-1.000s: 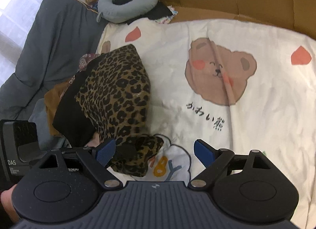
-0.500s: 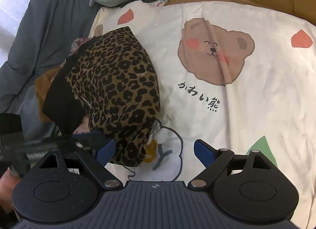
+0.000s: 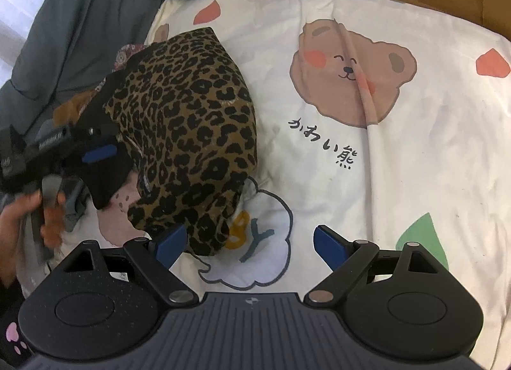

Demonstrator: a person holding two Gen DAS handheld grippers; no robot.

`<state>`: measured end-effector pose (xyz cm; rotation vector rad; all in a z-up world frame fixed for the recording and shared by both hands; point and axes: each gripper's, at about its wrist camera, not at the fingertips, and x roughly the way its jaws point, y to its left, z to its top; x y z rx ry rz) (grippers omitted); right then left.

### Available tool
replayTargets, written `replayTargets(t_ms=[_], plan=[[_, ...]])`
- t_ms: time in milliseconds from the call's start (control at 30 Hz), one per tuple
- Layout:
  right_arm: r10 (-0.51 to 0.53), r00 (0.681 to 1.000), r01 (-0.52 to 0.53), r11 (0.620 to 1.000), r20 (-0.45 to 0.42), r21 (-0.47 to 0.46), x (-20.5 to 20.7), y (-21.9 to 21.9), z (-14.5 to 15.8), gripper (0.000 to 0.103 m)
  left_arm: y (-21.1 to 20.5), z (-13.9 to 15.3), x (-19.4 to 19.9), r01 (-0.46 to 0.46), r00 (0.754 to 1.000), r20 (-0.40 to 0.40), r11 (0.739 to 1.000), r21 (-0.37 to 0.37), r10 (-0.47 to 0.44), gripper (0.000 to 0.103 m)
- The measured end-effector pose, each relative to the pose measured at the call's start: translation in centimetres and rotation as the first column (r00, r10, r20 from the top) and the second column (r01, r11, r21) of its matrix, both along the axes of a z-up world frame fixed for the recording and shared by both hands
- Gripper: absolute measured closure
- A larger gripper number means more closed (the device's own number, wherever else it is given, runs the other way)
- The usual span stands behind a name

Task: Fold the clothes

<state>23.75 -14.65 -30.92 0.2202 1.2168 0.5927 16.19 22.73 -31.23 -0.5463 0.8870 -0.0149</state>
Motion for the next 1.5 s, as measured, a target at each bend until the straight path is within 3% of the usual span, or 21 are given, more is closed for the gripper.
replayTargets(t_ms=[267,367,533,733,967,1033,1133,1333,1500], plan=[[-0.004,1.0,0.004,1.0,-0.01,0.001,-0.1,-0.3,-0.4,0.014,0.6,-2.9,1.4,-0.056,0.998,-0.019,0.998,-0.02,0.056,0.013],[-0.003,1.0,0.003,1.0,-0.01,0.002,-0.2,-0.3,-0.4,0.014,0.9,-3.3,1.1,-0.094,0.996,-0.002,0.995,-0.037,0.094,0.023],[-0.005,1.0,0.005,1.0,-0.009,-0.004,-0.3,-0.6,-0.6,0.014,0.1,-1.2,-0.2,-0.091,0.991,0.093,0.996,-0.011,0.092,0.03],[-0.001,1.0,0.001,1.0,-0.012,-0.006,-0.6,-0.5,-0.8,0.014,-0.9,0.7,-1.8,-0.071,0.988,0.138,0.996,0.05,0.063,0.038],[-0.004,1.0,0.003,1.0,-0.027,-0.02,-0.8,-0.7,-1.2,0.014,-1.4,1.1,-1.7,-0.087,0.991,0.11,0.99,0.115,0.074,0.038],[-0.006,1.0,0.005,1.0,-0.031,-0.021,-0.7,-0.9,-1.3,0.014,-0.8,0.8,-1.6,-0.103,0.991,0.096,0.988,0.115,0.092,0.036],[-0.002,1.0,0.001,1.0,-0.031,-0.021,-0.7,-1.0,-1.5,0.014,0.3,0.4,-1.1,-0.105,0.992,0.087,0.987,0.12,0.095,0.019],[0.001,0.999,-0.001,1.0,-0.04,-0.019,-0.7,-1.1,-1.8,0.014,2.0,-0.9,1.4,-0.059,0.997,0.065,0.991,0.124,0.051,0.018],[-0.003,1.0,0.002,1.0,-0.03,-0.01,-0.8,-1.2,-1.7,0.014,3.1,-2.7,2.7,-0.086,0.994,0.076,0.992,0.097,0.078,0.013]])
